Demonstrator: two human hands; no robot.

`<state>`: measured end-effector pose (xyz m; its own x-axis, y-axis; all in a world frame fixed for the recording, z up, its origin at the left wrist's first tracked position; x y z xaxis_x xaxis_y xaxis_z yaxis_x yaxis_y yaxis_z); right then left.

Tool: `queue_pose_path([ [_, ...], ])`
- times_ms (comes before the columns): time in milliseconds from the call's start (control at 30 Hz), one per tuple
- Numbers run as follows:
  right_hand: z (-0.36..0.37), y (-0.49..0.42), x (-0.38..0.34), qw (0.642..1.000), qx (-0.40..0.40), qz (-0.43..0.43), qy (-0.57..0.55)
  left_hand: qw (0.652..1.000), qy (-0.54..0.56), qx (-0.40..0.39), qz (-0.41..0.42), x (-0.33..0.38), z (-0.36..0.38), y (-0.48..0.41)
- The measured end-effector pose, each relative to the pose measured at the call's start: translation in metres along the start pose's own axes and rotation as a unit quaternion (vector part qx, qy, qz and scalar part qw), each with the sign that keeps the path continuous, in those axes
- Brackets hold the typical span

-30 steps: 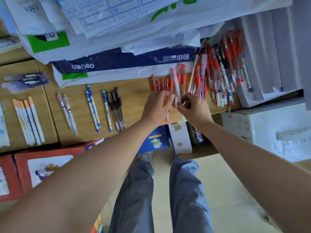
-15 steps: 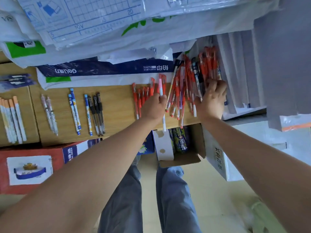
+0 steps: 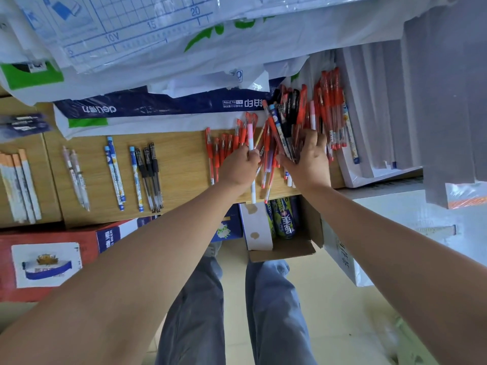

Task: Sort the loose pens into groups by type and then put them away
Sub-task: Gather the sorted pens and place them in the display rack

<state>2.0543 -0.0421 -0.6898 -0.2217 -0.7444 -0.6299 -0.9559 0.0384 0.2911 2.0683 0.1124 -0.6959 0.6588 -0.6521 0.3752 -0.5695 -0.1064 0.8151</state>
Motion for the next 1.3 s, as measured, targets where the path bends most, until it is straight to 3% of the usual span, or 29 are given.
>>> queue_pose_path([
  [167, -0.007, 0.009, 0.009, 0.997, 0.073, -0.025, 0.000, 1.000, 0.007, -0.013, -0.005, 0.002, -0.003, 0.003],
  [633, -0.001, 0.006, -0.004, 0.986, 0.014, -0.084, 0.141, 0.999, 0.036, -0.026, -0.019, -0.010, -0.012, 0.001],
  [833, 0.008, 0.005, -0.014, 0.971, -0.048, -0.113, 0.205, 0.999, 0.031, -0.033, -0.020, -0.014, -0.011, -0.003],
  [967, 0.013, 0.002, -0.013, 0.976, -0.053, -0.087, 0.191, 0.998, 0.041, -0.038, -0.024, -0.017, -0.013, -0.004],
  [1067, 0.016, 0.002, -0.012, 0.991, -0.043, -0.059, 0.114, 0.998, 0.035, -0.041, -0.024, -0.017, -0.013, -0.005],
  [1167, 0.008, 0.002, -0.007, 0.999, -0.008, -0.031, -0.003, 0.999, 0.023, -0.042, -0.016, -0.017, -0.012, -0.005],
  [1300, -0.017, 0.005, 0.011, 0.998, 0.061, 0.018, 0.002, 0.999, 0.013, -0.039, 0.002, -0.012, -0.006, -0.004],
])
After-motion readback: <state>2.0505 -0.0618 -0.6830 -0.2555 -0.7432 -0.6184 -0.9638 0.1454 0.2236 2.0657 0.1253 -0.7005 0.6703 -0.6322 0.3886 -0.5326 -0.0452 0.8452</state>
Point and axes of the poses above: each hand's wrist, its own y-axis away from the middle knuckle, its own z-axis out of the palm, x = y × z, the point moved 2 cm from there along -y, towards the middle knuckle, and after that the axes turned 14 degrees about -z, right-handed, at the moved point
